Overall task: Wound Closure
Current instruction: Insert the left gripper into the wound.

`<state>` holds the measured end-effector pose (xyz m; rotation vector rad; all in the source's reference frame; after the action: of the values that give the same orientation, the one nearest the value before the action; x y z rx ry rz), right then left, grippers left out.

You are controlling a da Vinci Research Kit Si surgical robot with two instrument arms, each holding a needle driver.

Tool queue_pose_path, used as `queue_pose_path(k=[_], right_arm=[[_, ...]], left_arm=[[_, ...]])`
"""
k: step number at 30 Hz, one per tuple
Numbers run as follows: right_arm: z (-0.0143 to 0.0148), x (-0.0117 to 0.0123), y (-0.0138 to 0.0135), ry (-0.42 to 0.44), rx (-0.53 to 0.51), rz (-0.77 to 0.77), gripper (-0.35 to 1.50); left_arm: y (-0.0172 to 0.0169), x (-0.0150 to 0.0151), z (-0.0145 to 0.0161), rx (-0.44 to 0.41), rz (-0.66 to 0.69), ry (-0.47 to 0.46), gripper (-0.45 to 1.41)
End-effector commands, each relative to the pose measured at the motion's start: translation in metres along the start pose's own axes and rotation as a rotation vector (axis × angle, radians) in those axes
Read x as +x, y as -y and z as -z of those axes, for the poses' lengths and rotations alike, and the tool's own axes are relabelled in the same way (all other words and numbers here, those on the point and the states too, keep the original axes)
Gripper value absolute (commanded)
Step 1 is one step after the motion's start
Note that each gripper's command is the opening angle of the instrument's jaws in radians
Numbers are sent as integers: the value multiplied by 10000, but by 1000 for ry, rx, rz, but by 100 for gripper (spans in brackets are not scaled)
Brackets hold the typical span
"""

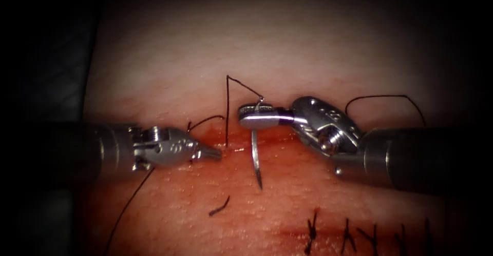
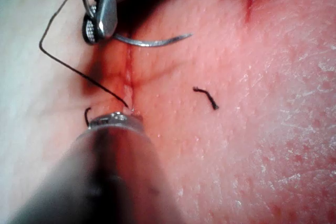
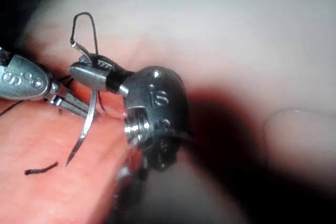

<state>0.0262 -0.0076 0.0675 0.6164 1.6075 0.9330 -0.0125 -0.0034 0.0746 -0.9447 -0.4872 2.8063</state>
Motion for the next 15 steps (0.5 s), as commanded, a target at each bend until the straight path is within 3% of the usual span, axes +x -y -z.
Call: queue_pose_path(k=[1, 6, 15], right_arm=[[-7, -4, -3, -2, -10, -1, -35], [-13, -4, -4, -8, -17, 5, -35], [-24, -3, -20, -19, -100, 211, -35]], left_arm=[[5, 0, -9, -7, -4, 8, -45], [21, -7, -19, -46, 1, 61, -45], [30, -29, -46, -147, 38, 144, -45]])
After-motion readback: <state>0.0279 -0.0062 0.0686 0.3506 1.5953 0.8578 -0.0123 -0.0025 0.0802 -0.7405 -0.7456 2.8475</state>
